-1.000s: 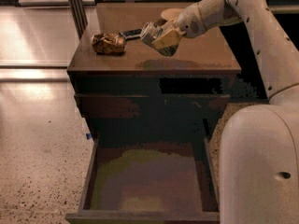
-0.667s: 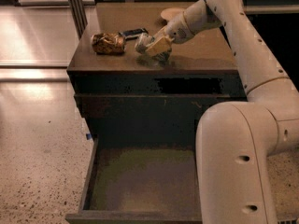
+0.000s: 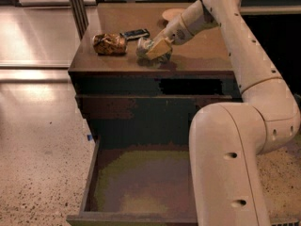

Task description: Pick 7up can from bottom drawer and place on counter

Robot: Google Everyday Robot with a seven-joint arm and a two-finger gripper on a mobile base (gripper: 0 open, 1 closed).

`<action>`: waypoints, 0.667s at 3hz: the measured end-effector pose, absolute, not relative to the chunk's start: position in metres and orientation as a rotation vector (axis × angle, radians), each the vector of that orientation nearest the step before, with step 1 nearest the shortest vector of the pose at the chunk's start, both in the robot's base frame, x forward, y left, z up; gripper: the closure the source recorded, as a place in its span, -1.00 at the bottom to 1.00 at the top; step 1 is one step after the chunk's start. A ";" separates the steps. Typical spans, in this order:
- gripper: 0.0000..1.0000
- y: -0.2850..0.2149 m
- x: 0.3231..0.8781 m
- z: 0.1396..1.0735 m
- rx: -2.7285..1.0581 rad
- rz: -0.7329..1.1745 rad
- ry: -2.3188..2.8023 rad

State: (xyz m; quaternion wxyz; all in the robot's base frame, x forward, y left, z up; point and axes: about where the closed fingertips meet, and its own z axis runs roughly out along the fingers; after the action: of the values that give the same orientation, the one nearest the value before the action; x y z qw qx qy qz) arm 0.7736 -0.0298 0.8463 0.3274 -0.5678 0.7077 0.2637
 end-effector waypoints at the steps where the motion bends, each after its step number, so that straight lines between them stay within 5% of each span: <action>1: 0.16 -0.030 0.774 0.846 -1.487 0.691 1.853; 2: -0.31 -0.030 0.774 0.846 -1.487 0.691 1.853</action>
Offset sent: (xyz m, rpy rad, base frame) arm 0.0000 0.0000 0.0000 0.0000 0.0000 0.0000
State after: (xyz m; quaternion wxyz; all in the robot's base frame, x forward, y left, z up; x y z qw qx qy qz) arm 0.7736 -0.0298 0.8463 0.3274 -0.5678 0.7077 0.2637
